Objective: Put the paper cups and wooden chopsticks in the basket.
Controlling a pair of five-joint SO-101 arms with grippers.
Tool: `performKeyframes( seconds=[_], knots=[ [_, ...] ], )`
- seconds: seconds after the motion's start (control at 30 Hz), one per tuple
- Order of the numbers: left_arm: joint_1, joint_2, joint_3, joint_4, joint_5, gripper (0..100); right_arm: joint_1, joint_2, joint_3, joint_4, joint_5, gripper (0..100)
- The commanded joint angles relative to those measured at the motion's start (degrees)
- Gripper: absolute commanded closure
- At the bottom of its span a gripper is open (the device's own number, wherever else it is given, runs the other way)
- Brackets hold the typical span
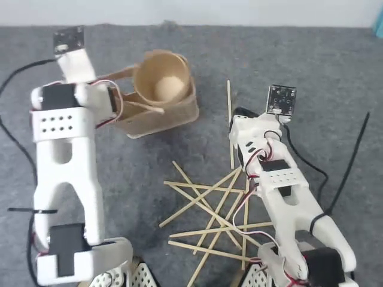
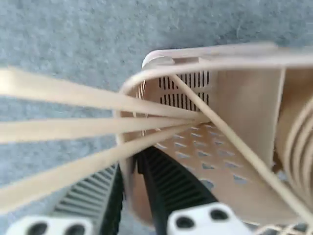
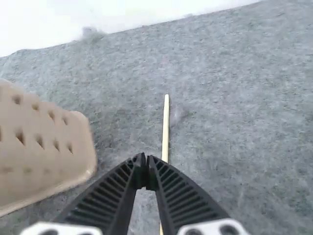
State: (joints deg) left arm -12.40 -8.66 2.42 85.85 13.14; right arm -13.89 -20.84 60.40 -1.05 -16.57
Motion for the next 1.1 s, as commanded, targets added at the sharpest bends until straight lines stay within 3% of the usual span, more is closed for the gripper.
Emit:
performKeyframes(
  seconds=[0.0, 0.3, 0.4, 0.67, 0.9, 1.07],
  knots=[
    [-2.37, -2.9, 1.71, -2.37, -5.54, 99, 0.48, -2.59, -3.96, 0.22, 0.35, 98.9],
    [1.05, -3.52, 4.09, -2.46, -13.71, 99, 0.4, -2.33, -3.96, 0.22, 0.62, 98.9],
    [0.7, -3.52, -0.84, -2.02, -12.75, 99, 0.4, -2.33, -3.96, 0.22, 0.62, 98.9],
    [3.69, -2.9, -22.46, 14.95, -12.13, 99, 0.13, -2.24, -3.96, 0.22, 0.62, 98.9],
    [4.22, 0.53, -22.2, 14.51, -11.96, 99, 0.13, -2.24, -3.96, 0.22, 0.62, 98.9],
    [0.35, 9.49, -21.93, 11.52, -10.99, 99, 0.04, -2.24, -3.96, 0.22, 0.62, 98.9]
  ],
)
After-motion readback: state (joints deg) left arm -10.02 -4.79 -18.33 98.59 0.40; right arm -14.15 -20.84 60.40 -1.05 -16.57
